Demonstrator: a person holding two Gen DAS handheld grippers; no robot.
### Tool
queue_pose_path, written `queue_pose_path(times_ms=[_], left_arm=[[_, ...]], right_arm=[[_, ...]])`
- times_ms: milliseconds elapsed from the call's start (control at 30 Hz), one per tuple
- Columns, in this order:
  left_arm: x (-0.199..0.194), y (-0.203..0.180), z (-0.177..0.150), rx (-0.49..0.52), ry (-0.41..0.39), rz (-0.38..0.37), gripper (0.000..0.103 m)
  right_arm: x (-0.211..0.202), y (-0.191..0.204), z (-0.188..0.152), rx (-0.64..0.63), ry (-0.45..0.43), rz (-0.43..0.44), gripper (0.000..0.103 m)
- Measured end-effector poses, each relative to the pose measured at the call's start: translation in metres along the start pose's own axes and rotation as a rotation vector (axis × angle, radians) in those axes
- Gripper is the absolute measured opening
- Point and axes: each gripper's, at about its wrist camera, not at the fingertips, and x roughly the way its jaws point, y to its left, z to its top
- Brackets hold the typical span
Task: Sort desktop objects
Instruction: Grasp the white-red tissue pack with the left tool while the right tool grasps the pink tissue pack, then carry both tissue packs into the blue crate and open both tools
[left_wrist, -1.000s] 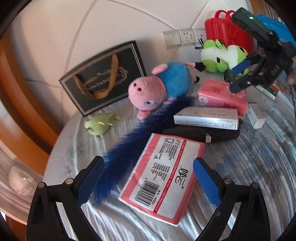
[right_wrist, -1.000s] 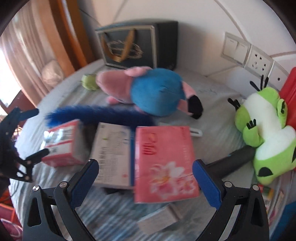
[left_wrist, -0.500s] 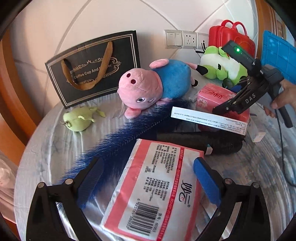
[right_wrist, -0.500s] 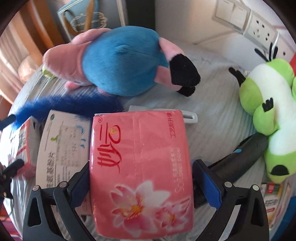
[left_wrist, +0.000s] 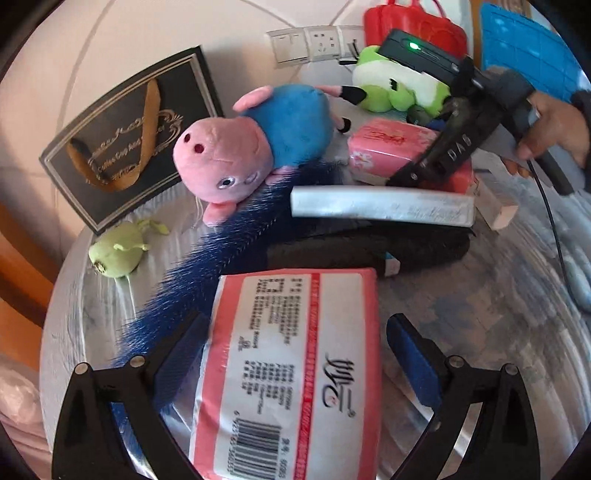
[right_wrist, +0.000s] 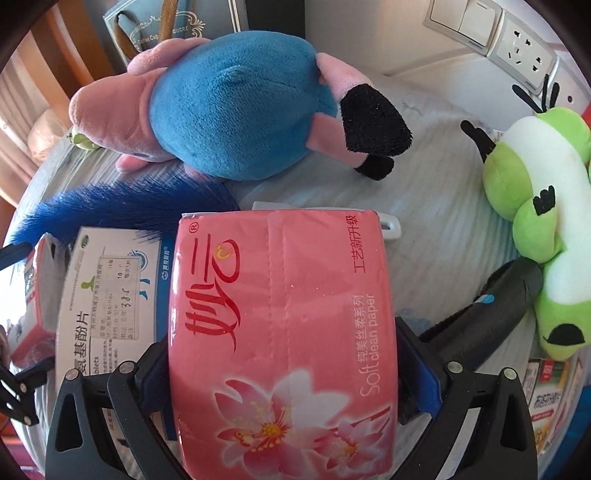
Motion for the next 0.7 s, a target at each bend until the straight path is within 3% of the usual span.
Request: queue_pose_path(times_ms=[100, 333, 700], left_arm=[[-0.001, 0.005, 0.002, -0.059, -0.005, -0.020, 0.091], [-0.025, -0.011, -0.004, -0.076, -0.052, 0.030, 0.089], [-0.085, -0.038, 0.014, -0.113, -0.138, 0.096, 0.087]], right_arm=[[-0.003, 0.000, -0.001, -0.011, 0.002, -0.011, 0.091], [-0.027, -0.008, -0.021, -0.007, -0.067, -0.013, 0.090], [-0.110, -0.013, -0.068, 0.054, -0.210, -0.023, 0.090]])
